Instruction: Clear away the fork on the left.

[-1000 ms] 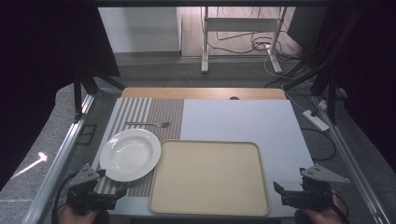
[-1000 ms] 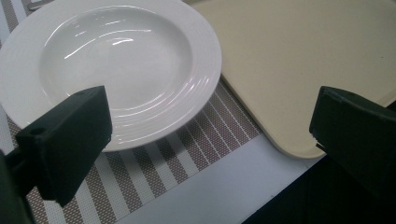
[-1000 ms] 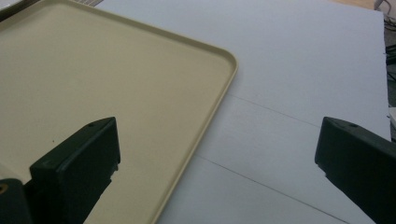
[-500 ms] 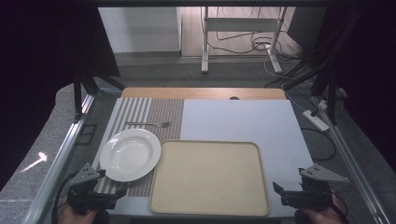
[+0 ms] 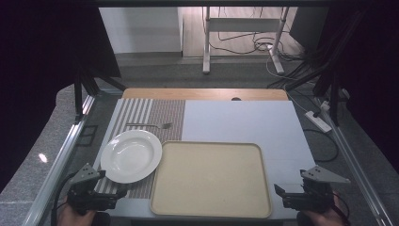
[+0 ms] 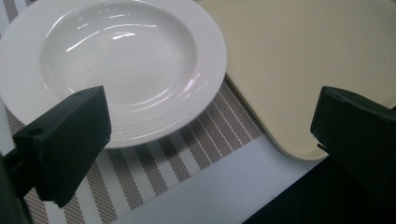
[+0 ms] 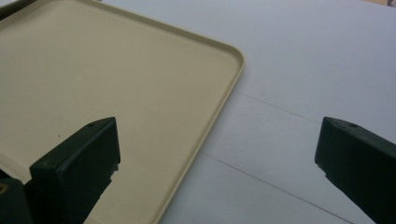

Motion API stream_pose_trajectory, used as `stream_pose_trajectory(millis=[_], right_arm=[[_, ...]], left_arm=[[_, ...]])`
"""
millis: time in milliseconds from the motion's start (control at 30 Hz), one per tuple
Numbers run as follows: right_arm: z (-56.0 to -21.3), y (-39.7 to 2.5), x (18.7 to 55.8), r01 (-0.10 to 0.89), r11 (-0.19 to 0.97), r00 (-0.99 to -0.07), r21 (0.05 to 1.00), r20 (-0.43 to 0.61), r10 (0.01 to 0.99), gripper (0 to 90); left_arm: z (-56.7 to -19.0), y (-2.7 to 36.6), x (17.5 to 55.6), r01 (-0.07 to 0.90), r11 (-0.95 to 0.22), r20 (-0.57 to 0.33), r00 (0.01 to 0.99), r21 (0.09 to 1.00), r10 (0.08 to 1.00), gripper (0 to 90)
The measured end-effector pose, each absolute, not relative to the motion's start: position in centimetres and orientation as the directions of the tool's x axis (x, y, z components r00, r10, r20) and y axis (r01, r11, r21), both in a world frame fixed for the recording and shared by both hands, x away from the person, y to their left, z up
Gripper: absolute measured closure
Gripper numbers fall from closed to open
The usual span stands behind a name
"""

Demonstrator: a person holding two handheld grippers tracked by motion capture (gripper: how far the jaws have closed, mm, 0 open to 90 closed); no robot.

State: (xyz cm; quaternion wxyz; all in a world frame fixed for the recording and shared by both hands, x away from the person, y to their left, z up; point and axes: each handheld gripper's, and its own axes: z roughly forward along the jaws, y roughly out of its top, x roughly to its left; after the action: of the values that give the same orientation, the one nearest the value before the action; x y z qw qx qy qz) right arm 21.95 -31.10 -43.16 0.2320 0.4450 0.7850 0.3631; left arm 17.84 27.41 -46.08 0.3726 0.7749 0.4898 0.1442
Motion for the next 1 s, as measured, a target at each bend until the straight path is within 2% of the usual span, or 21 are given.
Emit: stream_pose_trajectory(millis=[667,1000], right_arm=[[-43.1,-31.3,22.1,0.539,0.324,-0.494,0.778,-0.02,0.869,0.7],[-43.1,-31.2,22.0,0.532,0.334,-0.497,0.778,-0.033,0.867,0.7]], left_arm=[[-46.6,27.5,19.9,0.649,-0.241,-0.177,0.509,0.721,0.842,0.0],[-46.8,27.1,21.1,0.66,-0.271,-0.152,0.51,0.701,0.847,0.0]])
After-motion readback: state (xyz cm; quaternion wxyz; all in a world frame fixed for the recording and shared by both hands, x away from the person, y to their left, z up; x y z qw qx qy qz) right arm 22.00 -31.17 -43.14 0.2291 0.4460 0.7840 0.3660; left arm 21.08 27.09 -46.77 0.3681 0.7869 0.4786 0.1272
